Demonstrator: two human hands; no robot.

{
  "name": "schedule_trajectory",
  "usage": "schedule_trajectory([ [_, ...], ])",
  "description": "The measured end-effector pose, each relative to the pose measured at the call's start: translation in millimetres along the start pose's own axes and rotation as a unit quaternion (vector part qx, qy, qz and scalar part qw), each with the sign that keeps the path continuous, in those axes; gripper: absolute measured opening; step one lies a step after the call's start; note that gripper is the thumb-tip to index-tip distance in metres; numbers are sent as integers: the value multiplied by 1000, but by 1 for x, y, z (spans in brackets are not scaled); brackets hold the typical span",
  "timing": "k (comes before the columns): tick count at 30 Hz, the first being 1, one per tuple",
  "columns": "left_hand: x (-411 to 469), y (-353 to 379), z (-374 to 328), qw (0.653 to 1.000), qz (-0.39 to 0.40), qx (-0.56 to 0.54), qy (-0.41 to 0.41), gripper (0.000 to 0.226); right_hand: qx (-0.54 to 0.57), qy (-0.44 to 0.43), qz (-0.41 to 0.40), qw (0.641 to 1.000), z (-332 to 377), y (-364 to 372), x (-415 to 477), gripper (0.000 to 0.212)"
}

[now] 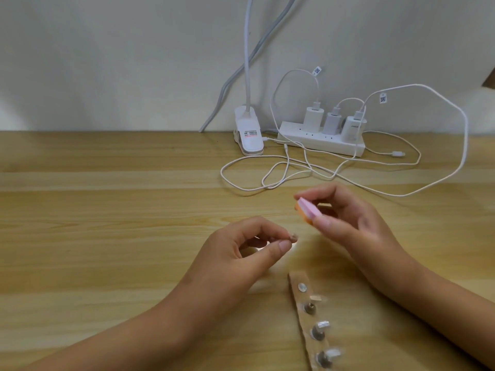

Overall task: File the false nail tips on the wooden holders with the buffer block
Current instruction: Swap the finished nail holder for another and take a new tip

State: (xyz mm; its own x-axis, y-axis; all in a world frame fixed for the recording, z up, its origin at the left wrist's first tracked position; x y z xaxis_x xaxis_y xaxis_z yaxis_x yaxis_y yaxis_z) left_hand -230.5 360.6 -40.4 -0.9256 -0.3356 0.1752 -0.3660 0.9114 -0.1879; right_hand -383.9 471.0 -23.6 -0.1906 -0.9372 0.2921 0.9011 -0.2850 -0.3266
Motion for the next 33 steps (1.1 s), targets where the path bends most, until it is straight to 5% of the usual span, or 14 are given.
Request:
schedule_trajectory([
  [3,0,0,1,1000,-4,-3,0,5,-59,-3,64,996,-1,7,-2,28],
  [7,-1,0,0,1000,-7,-5,-5,6,-18,19,-8,1000,0,2,1,28],
  [9,-1,0,-1,1000,-10,-7,-1,6,-59,-29,8,998,6,5,0,26],
  [13,-2,0,-1,1000,-17,-12,0,6,-41,42,3,998,-1,3,1,32],
  [17,-1,0,-2,1000,-10,-14,4,6,-82,-36,42,995,8,11,-3,29],
  [21,-2,0,-1,1000,-16,-20,-4,6,-29,34,-10,999,0,4,1,36],
  [24,-2,0,-1,1000,-13,-5,1,5,-73,-43,24,996,7,9,-2,29],
  [28,-2,-1,1,1000,-15,-14,-3,6,-48,38,-9,998,-1,2,2,41],
  [33,-1,0,0,1000,-7,-28,7,7,-98,-70,32,992,8,14,-3,32],
])
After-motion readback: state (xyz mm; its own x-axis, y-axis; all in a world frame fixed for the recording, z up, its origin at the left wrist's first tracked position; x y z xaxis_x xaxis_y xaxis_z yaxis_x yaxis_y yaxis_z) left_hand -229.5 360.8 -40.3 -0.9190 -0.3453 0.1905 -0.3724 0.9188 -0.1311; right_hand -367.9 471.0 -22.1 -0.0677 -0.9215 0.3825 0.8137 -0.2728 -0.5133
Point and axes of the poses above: each hand's wrist, its own x-axis towards the middle knuckle, its own y-axis out of the palm, z = x × y, the point moved 2 cm from there along x, towards the middle knuckle, and after that the axes turned 10 degrees about z, right-handed, at the moved point
